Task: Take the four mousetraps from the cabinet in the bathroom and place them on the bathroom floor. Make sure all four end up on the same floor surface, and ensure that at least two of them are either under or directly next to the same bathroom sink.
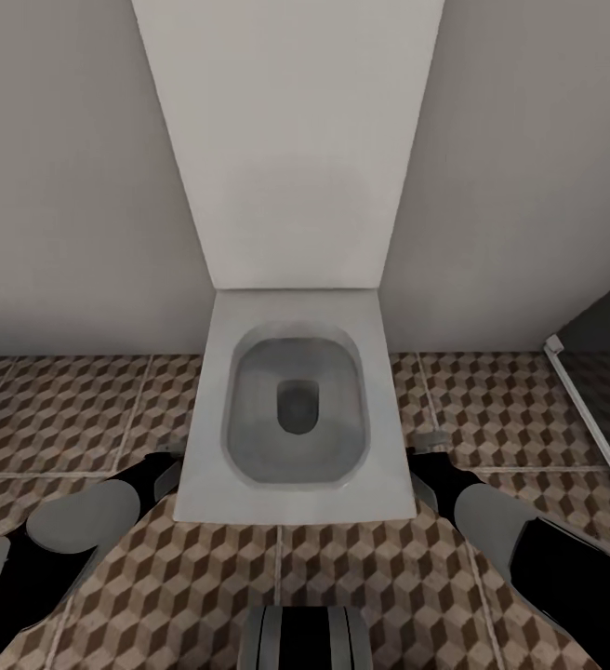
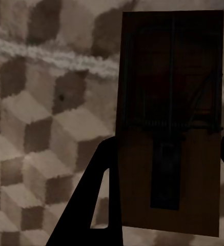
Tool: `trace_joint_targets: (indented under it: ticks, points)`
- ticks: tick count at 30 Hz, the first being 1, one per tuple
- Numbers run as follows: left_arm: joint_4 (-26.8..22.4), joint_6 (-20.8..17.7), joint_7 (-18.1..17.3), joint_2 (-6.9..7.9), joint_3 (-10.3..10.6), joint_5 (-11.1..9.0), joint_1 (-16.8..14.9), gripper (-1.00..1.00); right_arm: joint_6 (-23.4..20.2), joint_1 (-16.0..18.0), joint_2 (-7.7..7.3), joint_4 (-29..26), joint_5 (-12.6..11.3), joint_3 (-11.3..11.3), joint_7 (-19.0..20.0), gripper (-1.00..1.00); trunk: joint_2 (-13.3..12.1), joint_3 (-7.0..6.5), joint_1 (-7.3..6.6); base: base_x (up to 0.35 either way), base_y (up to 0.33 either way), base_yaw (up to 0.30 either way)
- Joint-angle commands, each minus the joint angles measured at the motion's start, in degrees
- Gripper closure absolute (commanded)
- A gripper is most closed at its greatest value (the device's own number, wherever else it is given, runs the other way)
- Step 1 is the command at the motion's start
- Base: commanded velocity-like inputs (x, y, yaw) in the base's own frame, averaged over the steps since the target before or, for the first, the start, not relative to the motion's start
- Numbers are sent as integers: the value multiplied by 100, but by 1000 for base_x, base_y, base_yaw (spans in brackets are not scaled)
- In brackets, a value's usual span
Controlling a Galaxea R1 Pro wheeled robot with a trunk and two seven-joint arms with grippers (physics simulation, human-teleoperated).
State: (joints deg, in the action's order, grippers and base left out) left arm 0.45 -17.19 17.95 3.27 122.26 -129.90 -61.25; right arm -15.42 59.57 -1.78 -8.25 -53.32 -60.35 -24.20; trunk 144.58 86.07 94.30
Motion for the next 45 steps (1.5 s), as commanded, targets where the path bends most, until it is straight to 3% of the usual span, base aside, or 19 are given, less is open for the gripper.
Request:
trace_joint_targets:
  ticks: [1, 13, 18, 21, 26, 45]
  points:
    - [-1, -21, 16, -1, 51, -45, -2, 100, -38, 2, -7, -27, -47, -47, -41, 100, 1, 3, -1, 0, 0, 0]
    - [7, 31, 16, 31, 77, -36, -4, 100, -9, 2, 1, -31, -47, -42, -60, 100, 1, 3, -1, 0, 0, 0]
    - [-1, 531, 16, 13, 85, -29, -1, 100, 181, 1, 4, -28, -47, -32, -58, 100, 1, 3, -1, 0, 0, 0]
    - [-11, 640, 6, -22, 82, -22, -1, 100, 214, 2, -3, -22, -47, -27, -52, 100, 1, 3, -1, 0, 0, 0]
    - [6, 677, 6, -206, 102, -11, -1, 100, 489, 0, -15, 6, -59, -13, -46, 100, 1, 3, -1, 0, 0, 0]
    - [16, 684, 7, -176, 116, -9, -7, 100, 598, 2, 10, -34, -39, -46, -40, 100, 1, 3, -1, 0, 0, 0]
